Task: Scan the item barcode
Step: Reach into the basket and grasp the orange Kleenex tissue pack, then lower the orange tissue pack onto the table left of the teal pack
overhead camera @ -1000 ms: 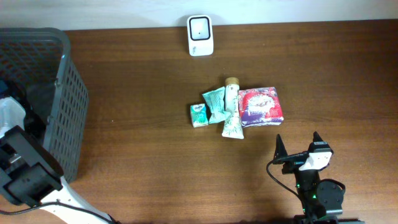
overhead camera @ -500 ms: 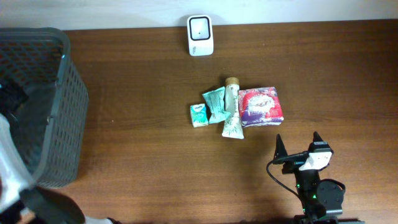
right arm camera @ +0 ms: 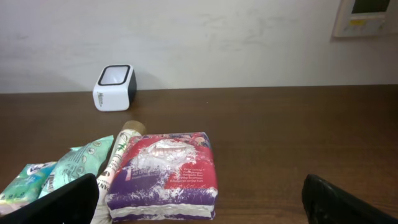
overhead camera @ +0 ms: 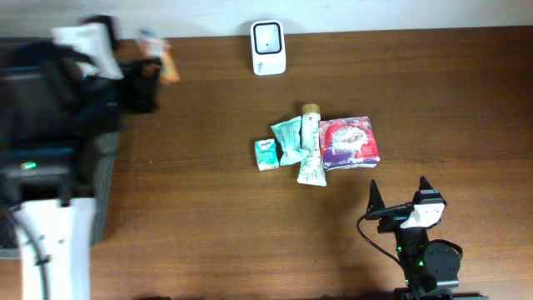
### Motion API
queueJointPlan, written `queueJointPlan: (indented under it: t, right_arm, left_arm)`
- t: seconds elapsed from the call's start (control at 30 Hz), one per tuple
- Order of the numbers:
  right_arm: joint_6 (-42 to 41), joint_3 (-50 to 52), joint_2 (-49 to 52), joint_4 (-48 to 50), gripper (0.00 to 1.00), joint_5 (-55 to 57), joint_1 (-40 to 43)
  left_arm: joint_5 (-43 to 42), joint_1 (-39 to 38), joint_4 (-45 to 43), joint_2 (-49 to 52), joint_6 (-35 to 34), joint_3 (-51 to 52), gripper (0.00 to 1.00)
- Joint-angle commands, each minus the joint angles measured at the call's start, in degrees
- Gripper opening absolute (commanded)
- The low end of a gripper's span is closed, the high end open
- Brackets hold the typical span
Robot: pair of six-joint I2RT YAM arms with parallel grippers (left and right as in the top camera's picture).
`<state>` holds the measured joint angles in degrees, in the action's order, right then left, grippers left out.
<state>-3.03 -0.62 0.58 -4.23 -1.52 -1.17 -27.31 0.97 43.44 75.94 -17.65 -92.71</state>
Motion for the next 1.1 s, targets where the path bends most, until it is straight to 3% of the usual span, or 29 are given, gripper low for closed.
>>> queueJointPlan:
  t: [0.0, 0.07, 0.13, 0.33, 0.6, 0.63, 0.7, 0.73, 0.83, 1.07]
  right_arm:
    - [-0.24, 0.28, -0.37, -0.28, 0.99, -0.15, -0.33]
    - [-0.22, 0.28, -0.37, -0.28, 0.99, -0.15, -0.33]
    - [-0.24, 0.31, -0.37, -0.28, 0.99, -0.15, -0.33]
    - [-0.24, 0.28, -0.37, -0.28, 0.99, -0.15, -0.33]
    - [-0.24, 0.28, -0.37, -0.28, 0.99, -0.15, -0.33]
    - [-0.24, 0.28, -0.37, -0.28, 0.99, -0.15, -0.33]
    - [-0.24, 0.31, -0.37, -0.28, 0.99, -0.15, -0.33]
    - [-0.24, 0.31, -0.37, -0.28, 0.99, -0.15, -0.33]
    - [-0.24, 0.31, -0.37, -0.28, 0.99, -0.15, -0.33]
    - [-0.24, 0.28, -0.37, -0.28, 0.99, -0.15, -0.33]
  left_arm:
    - [25.62, -15.82, 3.28, 5.92, 2.73, -0.22, 0.0]
    - [35.01, -21.73, 4.7, 10.47, 2.67, -0.22, 0.0]
    - [38.23, -24.5, 5.42, 15.21, -0.02, -0.22, 0.0]
    - [37.16, -25.4, 10.56, 27.63, -10.21, -0.22, 0.0]
    - [33.53, -27.5, 11.76, 37.7, -10.19, -0.2, 0.0]
    - [33.53, -27.76, 11.74, 38.25, -10.19, -0.17, 0.02]
    - [33.53, -27.93, 11.76, 38.38, -10.16, -0.17, 0.38]
    - [33.53, -27.93, 11.76, 38.38, -10.14, -0.17, 0.43]
    - [33.55, -27.8, 12.0, 38.27, -10.1, -0.2, 0.52]
    - [34.47, -26.4, 18.86, 32.74, -7.69, -10.6, 0.58]
